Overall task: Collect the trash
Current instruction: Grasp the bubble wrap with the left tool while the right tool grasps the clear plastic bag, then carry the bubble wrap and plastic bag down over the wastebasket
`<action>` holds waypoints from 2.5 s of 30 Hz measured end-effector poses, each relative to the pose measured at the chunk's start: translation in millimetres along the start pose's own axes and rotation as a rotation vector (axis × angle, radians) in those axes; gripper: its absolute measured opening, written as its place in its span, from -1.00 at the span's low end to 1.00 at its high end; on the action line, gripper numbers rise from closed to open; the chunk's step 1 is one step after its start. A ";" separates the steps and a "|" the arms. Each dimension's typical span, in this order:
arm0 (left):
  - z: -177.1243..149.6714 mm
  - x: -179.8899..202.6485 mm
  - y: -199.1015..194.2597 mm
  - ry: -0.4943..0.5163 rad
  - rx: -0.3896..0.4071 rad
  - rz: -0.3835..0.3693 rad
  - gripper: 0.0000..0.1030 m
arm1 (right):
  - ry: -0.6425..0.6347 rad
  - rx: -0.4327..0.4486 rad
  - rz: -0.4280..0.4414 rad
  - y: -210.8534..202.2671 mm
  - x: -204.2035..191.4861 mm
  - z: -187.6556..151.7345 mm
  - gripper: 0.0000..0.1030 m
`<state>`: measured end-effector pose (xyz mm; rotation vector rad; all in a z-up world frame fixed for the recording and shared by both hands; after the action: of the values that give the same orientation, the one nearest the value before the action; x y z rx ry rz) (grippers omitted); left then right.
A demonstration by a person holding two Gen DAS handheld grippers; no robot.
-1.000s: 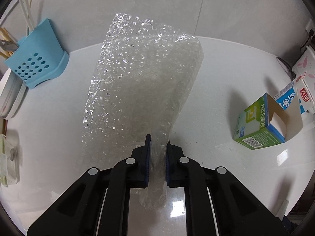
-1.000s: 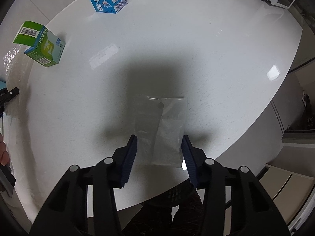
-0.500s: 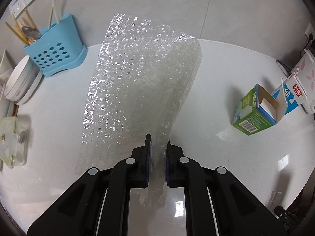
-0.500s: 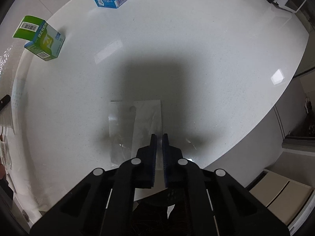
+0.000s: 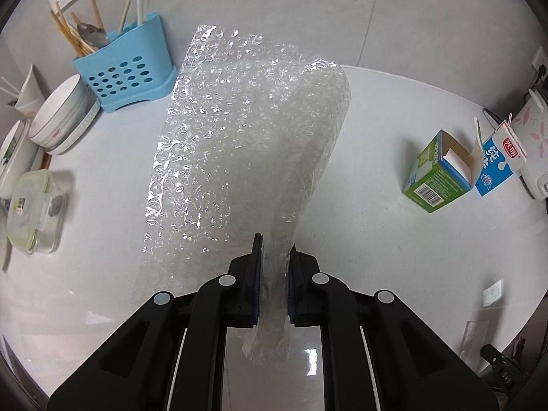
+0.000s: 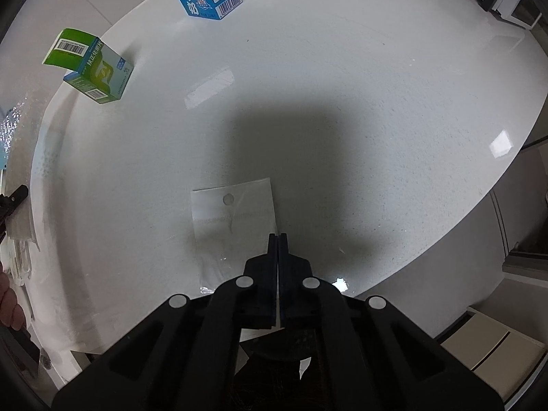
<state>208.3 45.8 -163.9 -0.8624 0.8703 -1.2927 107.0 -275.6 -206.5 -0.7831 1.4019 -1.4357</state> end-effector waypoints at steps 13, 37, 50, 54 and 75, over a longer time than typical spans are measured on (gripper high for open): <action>-14.5 4.5 -22.3 -0.016 0.012 0.005 -0.80 | -0.038 0.052 0.087 -19.9 12.6 11.7 -1.00; -117.3 7.8 -84.5 -0.091 0.001 -0.022 -0.80 | -0.198 0.149 0.174 -53.1 3.5 -18.1 -1.00; -205.6 20.1 -109.1 -0.118 -0.040 -0.051 -0.80 | -0.276 0.151 0.172 -62.0 18.0 -61.4 -1.00; -227.7 19.6 -106.3 -0.113 -0.060 -0.045 -0.80 | -0.280 0.138 0.171 -53.6 24.1 -71.4 -1.00; -274.9 41.9 -98.3 -0.060 -0.111 -0.084 -0.80 | -0.409 0.166 0.175 -42.7 27.2 -109.2 -0.42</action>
<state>-78.4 -16.0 -195.1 -1.0296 0.8720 -1.2943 -10.8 -264.9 -184.5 -0.7737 0.9991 -1.1607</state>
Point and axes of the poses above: each gripper's, at about its wrist camera, not at the fingertips, and y roughly the way its jaws point, x to its right, z to its top, the point moved 7 cm from there along y, roughly the way its jaws point, and after that the axes turned 4 degrees about y, right-handed, at the moved point
